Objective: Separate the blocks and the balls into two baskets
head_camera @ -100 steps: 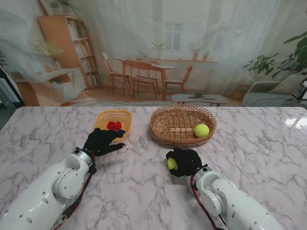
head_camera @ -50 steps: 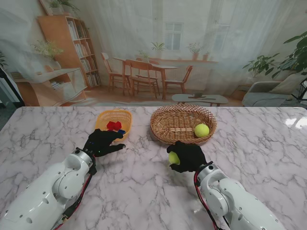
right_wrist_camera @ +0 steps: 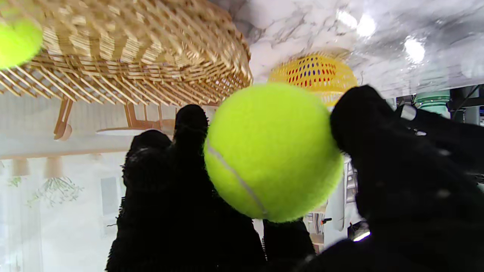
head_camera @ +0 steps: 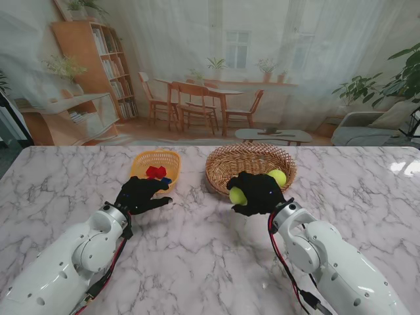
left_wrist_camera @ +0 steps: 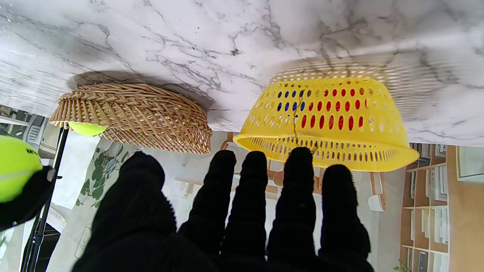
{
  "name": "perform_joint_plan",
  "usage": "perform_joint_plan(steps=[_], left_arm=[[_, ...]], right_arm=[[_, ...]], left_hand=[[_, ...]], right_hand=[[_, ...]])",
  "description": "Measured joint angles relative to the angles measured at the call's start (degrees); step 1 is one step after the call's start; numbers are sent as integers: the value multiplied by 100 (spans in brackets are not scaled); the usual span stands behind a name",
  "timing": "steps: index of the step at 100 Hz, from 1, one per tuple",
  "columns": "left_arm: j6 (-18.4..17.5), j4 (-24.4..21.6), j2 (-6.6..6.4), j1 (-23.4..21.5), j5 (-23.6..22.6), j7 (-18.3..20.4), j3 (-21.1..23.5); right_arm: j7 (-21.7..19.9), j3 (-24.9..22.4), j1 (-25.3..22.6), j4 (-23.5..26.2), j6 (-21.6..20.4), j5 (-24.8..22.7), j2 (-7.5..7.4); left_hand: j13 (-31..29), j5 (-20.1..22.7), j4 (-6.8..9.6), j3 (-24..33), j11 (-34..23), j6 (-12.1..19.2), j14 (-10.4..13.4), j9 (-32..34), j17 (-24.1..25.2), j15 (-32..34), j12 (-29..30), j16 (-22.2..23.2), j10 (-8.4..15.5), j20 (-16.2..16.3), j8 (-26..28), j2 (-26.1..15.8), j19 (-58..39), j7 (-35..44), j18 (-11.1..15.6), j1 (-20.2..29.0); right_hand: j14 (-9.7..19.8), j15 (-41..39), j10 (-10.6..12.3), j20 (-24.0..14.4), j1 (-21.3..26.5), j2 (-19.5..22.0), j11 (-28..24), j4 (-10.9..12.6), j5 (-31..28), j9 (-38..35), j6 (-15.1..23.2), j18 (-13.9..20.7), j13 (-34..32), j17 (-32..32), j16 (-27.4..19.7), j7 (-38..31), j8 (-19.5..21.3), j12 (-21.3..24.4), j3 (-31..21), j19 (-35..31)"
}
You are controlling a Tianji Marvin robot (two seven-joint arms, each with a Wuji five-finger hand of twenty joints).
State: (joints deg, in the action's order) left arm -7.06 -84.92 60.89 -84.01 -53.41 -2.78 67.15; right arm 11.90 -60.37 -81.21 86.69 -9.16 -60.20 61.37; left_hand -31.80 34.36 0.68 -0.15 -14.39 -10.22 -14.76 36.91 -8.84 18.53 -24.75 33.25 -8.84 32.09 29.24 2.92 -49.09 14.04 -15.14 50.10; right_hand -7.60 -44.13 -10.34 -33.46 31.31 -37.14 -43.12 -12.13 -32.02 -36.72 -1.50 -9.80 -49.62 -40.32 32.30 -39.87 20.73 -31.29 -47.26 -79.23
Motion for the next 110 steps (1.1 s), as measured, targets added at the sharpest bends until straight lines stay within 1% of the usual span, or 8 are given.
perform_joint_plan(steps=[8, 22, 32, 59, 80, 89, 98, 110], left_arm=[[-23, 24, 0, 15, 14, -40, -15], [-60, 61, 2, 35, 21, -81, -25], [-62, 64, 3, 37, 21, -85, -25], [-85, 73, 3, 42, 34, -82, -25], [-97, 89, 3, 56, 35, -80, -49], [-103, 103, 2, 69, 35, -86, -68], [-108, 121, 2, 82, 27, -103, -83], [-115, 129, 2, 92, 24, -109, -98]], right_arm=[[-49, 24, 170, -36, -19, 4, 0], [-475, 29, 421, -3, -11, 15, -7], [-543, 214, 778, -190, 22, 105, -24], [-561, 893, 1776, -1192, 462, 613, 56], [-576, 1412, 2453, -2037, 484, 968, 155], [-552, 1628, 2700, -2379, 531, 1289, 212], [-474, 1890, 2917, -2663, 778, 1360, 271], [-328, 2198, 3200, -3172, 878, 1785, 425]], left_hand=[[0, 0, 0, 0, 0, 1, 0, 23, 0, 0, 0, 1, 0, 0, 0, 0, 0, 16, 0, 0], [0, 0, 0, 0, 0, 2, 0, 23, 0, 0, 0, 5, 0, 0, 0, 0, 0, 27, 0, 0], [0, 0, 0, 0, 0, 2, 0, 23, 0, 0, 0, 5, 0, 0, 0, 0, 0, 30, 0, 0], [-1, 0, 0, 0, 0, 3, 0, 23, 0, 0, 0, 6, 0, 0, 0, 0, 0, 37, 0, 0], [-1, 0, 0, 0, 0, 4, 0, 23, 0, 0, 0, 6, 0, 0, 0, 0, 0, 42, 0, 0], [-1, 0, 0, 0, 0, 4, 0, 23, 0, 0, 0, 6, 0, 0, 0, 0, 0, 44, 0, 0], [-1, 0, 0, 0, 0, 4, 0, 23, 0, 0, 0, 6, 0, 0, 0, 0, 0, 47, 0, 0], [-1, 0, 0, 0, 0, 5, 0, 23, 0, 0, 0, 6, 0, 0, 0, 0, 0, 59, 0, 0]], right_hand=[[0, 0, 0, 0, 0, 0, 0, 0, 0, -1, 0, 0, 0, -5, 0, 0, 0, 0, 2, 0], [0, 0, 0, 0, 0, 0, 0, 0, 0, -1, 0, 0, -1, -5, 0, 0, 0, 0, 5, 0], [0, 0, 0, 0, 0, 0, 0, 0, 0, -1, 0, 0, -1, 5, 0, 0, 0, 0, 6, 4], [0, 35, 0, 0, 0, 0, 0, 0, 0, -1, 1, 0, 8, 104, 0, 0, -1, 0, 6, 164], [0, 36, 0, 0, 0, 3, 0, 0, 0, 20, 5, 0, 76, 248, 0, 0, -1, 0, 6, 165], [14, 44, 20, 0, 0, 9, 0, 0, 0, 67, 11, 0, 182, 387, 0, 0, -1, 0, 7, 177], [19, 52, 21, 0, 0, 24, 0, 0, 0, 68, 11, 0, 191, 400, -14, 0, -1, 38, 7, 241], [19, 88, 26, 0, 4, 67, 4, 0, 7, 135, 12, 0, 216, 425, -139, 0, -5, 124, 14, 410]])
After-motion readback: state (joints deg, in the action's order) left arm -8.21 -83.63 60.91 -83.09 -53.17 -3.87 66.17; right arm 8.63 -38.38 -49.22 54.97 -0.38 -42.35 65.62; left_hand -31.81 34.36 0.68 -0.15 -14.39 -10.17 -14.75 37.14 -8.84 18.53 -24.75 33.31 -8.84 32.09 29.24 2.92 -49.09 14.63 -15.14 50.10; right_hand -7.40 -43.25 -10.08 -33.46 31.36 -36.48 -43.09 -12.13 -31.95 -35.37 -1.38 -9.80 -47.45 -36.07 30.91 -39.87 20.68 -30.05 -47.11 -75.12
